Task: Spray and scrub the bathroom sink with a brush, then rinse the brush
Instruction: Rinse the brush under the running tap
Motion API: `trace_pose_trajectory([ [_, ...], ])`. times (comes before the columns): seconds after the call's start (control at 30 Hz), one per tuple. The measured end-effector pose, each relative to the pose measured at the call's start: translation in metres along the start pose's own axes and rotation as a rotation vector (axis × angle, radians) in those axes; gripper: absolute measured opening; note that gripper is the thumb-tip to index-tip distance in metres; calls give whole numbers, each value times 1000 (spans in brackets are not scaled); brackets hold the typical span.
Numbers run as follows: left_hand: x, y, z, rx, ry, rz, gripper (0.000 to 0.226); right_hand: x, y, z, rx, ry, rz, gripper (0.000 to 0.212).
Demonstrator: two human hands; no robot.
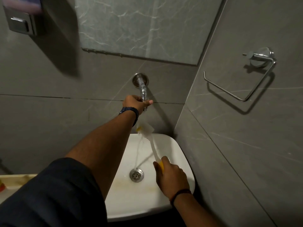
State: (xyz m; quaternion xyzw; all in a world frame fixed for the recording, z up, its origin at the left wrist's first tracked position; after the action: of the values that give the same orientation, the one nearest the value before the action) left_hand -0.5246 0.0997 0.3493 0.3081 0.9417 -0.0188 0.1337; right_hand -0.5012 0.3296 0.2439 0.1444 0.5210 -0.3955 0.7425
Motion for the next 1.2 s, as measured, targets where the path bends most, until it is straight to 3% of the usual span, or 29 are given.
trace_pose_trajectory([
  [0.1, 0, 0, 0, -2, -4, -1, 37, 4, -5, 1, 419, -757, 146, 39],
  [0.17, 0, 1, -1, -6, -3, 3, 38, 6, -2, 0, 657, -1097, 243, 40],
  [0.23, -1, 1, -1, -11, 0, 10, 40, 4, 2, -2, 756, -1252, 372, 46],
  [0.33, 0, 2, -1, -13, 7, 7, 41, 2, 4, -2, 761, -1375, 465, 54],
  [0.43, 0, 4, -1, -5, 1, -4, 41, 1, 4, 5, 742, -1351, 440, 52],
  [0.5, 1, 7, -2, 6, -4, -9, 41, 3, 0, 8, 671, -1183, 320, 42],
  [0.6, 2, 12, -4, 22, 19, -15, 42, 1, -3, 13, 361, -714, 130, 38],
  [0.73, 4, 14, -3, 38, 27, -21, 48, -4, 3, 14, 10, 13, 51, 36],
  [0.83, 4, 15, -4, 57, -33, -30, 47, -4, 5, 15, -69, 214, 56, 37],
  [0.93, 4, 12, -3, 94, -151, -70, 44, -1, 10, 17, -62, 199, 34, 38],
  [1.03, 6, 9, -2, 124, -239, -84, 45, 5, 9, 17, 26, 31, 14, 38],
  [1.1, 8, 8, 1, 124, -206, -69, 46, 11, 5, 17, 191, -317, 53, 37],
  [1.2, 9, 7, 4, 114, -119, -12, 41, 17, 0, 17, 608, -1011, 75, 40],
])
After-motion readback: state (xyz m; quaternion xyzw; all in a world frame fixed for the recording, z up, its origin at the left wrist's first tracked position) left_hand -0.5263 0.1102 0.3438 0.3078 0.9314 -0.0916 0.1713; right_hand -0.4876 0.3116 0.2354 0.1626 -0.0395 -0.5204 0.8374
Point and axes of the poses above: each hand's wrist, its own y-axis away from the middle knuckle, its own x-axis out of the palm, z = x × y, the point moved 2 cm from there along -y, towards the middle knuckle, and after that the axes turned 3 degrees about -y, right-handed, at the moved point
